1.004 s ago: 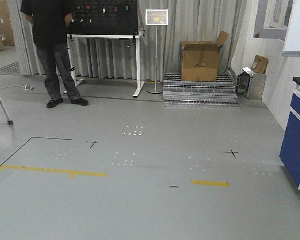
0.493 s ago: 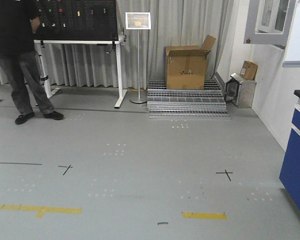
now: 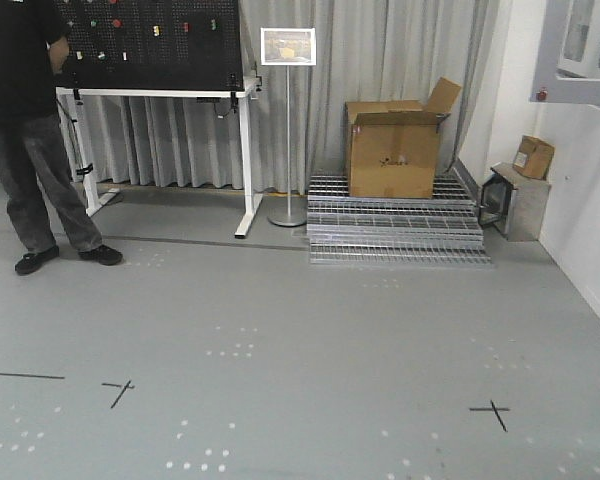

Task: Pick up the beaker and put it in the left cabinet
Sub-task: 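Drive the base across the room toward the grey cabinet, holding the beaker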

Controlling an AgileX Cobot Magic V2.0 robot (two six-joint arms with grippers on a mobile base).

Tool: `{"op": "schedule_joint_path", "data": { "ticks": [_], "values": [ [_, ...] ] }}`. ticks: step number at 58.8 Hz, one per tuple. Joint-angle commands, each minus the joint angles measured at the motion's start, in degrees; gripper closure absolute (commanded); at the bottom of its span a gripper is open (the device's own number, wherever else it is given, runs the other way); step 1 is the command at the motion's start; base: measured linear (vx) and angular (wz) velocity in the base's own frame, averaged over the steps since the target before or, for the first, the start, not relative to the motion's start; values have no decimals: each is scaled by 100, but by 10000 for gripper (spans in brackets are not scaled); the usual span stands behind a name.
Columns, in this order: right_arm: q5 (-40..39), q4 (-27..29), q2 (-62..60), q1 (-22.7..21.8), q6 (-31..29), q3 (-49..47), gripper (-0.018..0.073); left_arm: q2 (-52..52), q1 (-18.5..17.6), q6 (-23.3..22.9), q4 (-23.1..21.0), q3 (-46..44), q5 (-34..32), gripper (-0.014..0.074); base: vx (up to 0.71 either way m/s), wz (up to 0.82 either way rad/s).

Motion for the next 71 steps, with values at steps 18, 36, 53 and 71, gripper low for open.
{"op": "schedule_joint_path", "data": {
  "ticks": [18,36,53,71],
  "values": [
    [-426,-196,47,-17,-4,-165,564,-62,8,-24,0,-55,-426,593,67,3],
    [-426,-196,47,-17,-4,-165,564,-62,8,-24,0,-55,-426,593,68,-5],
    [-431,-196,47,-17,-4,-165,564,-62,8,-24,0,-55,-426,593,68,-12],
    [-431,-196,47,-17,-4,-165,564,-62,8,-24,0,-55,-426,593,68,-7]
  ]
}}
